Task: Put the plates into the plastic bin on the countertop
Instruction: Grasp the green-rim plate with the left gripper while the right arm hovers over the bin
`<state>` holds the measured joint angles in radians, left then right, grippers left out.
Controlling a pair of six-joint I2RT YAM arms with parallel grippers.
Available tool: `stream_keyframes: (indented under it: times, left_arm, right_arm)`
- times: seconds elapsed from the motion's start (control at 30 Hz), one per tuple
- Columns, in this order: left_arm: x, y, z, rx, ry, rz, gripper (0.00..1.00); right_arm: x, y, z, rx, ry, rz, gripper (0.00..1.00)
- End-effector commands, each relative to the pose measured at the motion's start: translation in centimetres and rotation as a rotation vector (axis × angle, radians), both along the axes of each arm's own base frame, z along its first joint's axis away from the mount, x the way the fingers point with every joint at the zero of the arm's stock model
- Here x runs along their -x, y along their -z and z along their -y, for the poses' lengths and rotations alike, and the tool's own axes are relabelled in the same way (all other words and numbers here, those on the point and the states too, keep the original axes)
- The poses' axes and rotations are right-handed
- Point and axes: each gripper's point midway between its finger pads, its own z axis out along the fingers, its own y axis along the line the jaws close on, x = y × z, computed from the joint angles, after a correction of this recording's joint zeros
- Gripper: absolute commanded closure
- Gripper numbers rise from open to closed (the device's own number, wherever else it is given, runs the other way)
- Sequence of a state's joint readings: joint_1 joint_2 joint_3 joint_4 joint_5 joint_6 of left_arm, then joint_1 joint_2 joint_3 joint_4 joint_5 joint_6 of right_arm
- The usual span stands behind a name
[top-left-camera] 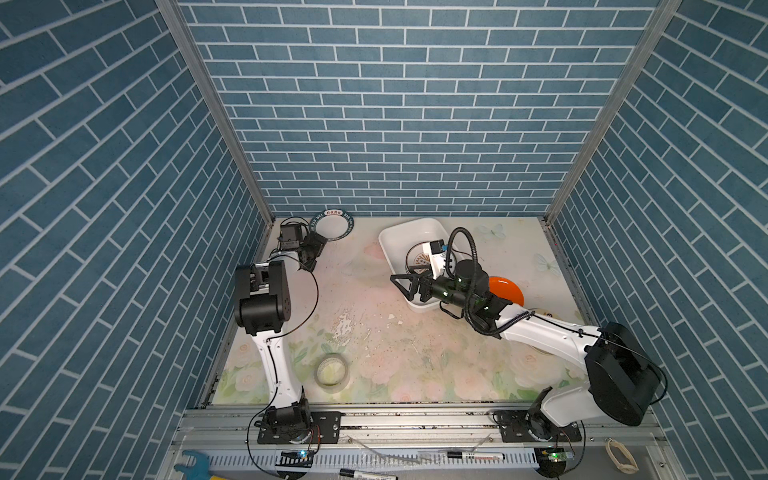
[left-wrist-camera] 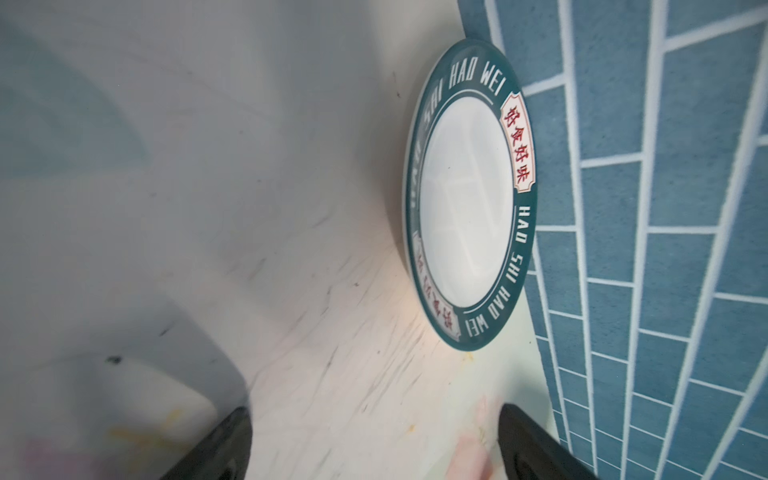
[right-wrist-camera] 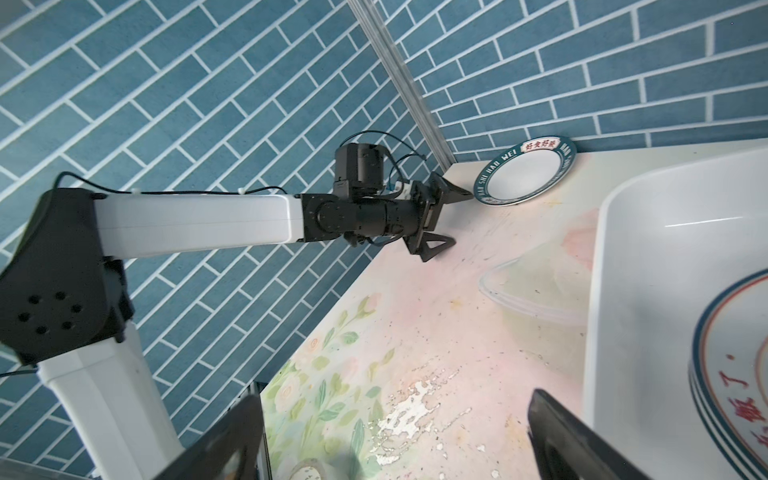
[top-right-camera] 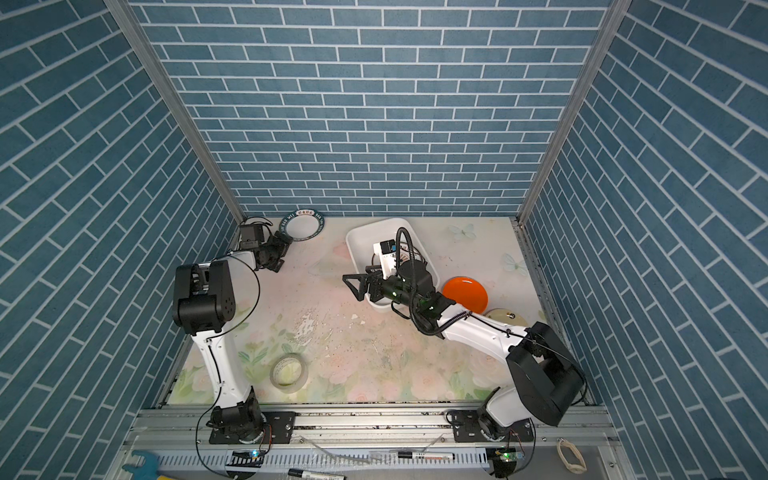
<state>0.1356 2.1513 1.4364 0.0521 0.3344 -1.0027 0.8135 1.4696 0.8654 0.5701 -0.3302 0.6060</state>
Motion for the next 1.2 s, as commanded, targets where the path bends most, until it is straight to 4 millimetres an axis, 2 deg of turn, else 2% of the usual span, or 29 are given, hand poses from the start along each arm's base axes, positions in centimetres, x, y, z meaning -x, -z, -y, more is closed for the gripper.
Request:
stream_keyframes:
  times: [0.0, 0.33, 0.53, 0.73, 0.93, 1.17]
  left_arm:
    - [-1.3, 0.7, -0.3, 0.022, -0.018, 0.008, 0.08]
    - [-4.0, 5.4, -0.3, 0.161, -0.107, -0.017, 0.26]
    - [-4.6, 7.1, -0.6, 0.194, -0.153, -0.021, 0.4]
    - [-4.6, 8.2, -0.6, 0.201, -0.169, -0.029, 0.62]
    - [-4.4, 8.3, -0.6, 0.205, -0.175, -0.027, 0.84]
    - [-4.1, 6.1, -0.3, 0.205, -0.159, 0.014, 0.96]
  right_arm:
    - [0.1, -1.6, -1.0, -0.05, -0.028, 0.018, 0.01]
    - [-0.6, -1.0, -2.0, -0.042, -0.023, 0.01, 0.01]
    - [-1.0, 0.0, -1.9, -0.024, -0.001, -0.005, 0.01]
    - [-1.4, 0.3, -1.7, -0.018, 0.024, -0.005, 0.01]
    - [-1.7, 0.5, -1.4, -0.008, 0.046, -0.004, 0.01]
    - [-1.5, 0.0, -0.7, -0.016, 0.07, -0.004, 0.01]
